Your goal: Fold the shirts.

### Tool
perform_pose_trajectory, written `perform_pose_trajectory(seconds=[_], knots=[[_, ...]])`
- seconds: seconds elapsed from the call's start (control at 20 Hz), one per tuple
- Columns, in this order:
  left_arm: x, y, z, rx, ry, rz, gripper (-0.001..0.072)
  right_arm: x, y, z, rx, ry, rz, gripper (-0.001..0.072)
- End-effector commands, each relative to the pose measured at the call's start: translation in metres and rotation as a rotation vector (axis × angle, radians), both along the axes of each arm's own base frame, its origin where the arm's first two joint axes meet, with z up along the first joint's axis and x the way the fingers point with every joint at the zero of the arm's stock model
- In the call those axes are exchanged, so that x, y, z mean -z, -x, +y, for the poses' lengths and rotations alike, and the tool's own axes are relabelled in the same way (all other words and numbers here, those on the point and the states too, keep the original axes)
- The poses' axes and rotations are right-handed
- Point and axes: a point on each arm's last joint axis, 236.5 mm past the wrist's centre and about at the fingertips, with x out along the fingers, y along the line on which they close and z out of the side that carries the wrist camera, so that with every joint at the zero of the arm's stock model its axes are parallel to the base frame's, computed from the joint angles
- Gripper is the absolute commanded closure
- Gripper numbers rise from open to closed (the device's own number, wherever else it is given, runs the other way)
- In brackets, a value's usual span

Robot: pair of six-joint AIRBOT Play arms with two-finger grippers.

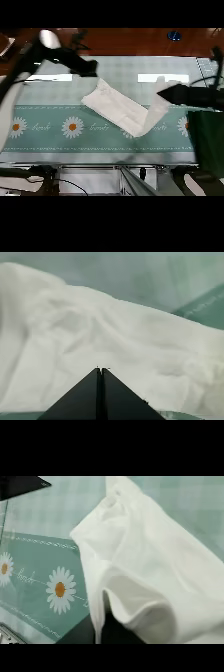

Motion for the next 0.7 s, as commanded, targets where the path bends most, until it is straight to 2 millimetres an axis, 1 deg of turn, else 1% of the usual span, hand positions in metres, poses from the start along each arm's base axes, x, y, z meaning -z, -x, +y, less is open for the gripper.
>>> perform_pose_trajectory(seconds=[0.0, 0.05, 0.1, 0.2, 0.25, 0.35, 0.45, 0.5, 0.55, 0.6, 0.65], knots=[[-0.049, 0.024, 0.109, -0.216, -0.057, -0.157, 0.0691, 0.014, -0.042, 0.081, -0.118, -0.012, -0.007, 0.0688], [-0.054, 0.038, 0.120, -0.254, -0.054, -0.187, 0.0691, 0.024, -0.054, 0.102, -0.150, -0.006, 0.008, 0.0688], [-0.056, 0.054, 0.126, -0.283, -0.050, -0.217, 0.0692, 0.037, -0.067, 0.124, -0.180, 0.000, 0.029, 0.0688], [-0.047, 0.085, 0.128, -0.308, -0.042, -0.246, 0.0691, 0.065, -0.089, 0.159, -0.219, 0.012, 0.063, 0.0688], [-0.037, 0.099, 0.128, -0.314, -0.038, -0.237, 0.0691, 0.081, -0.098, 0.175, -0.232, 0.011, 0.088, 0.0688], [-0.004, 0.124, 0.128, -0.330, -0.036, -0.190, 0.0692, 0.107, -0.108, 0.201, -0.254, 0.008, 0.135, 0.0688], [0.029, 0.138, 0.122, -0.359, 0.003, -0.123, 0.0691, 0.129, -0.114, 0.222, -0.261, 0.007, 0.177, 0.0688], [0.043, 0.142, 0.119, -0.373, 0.022, -0.092, 0.0691, 0.138, -0.117, 0.230, -0.264, 0.008, 0.181, 0.0680], [0.056, 0.144, 0.116, -0.395, 0.050, -0.070, 0.0691, 0.146, -0.121, 0.236, -0.258, 0.005, 0.190, 0.0502], [0.064, 0.144, 0.114, -0.416, 0.068, -0.059, 0.0692, 0.148, -0.123, 0.241, -0.257, -0.008, 0.197, 0.0294], [0.071, 0.145, 0.114, -0.430, 0.077, -0.050, 0.0691, 0.145, -0.125, 0.243, -0.258, -0.023, 0.199, 0.0300]])
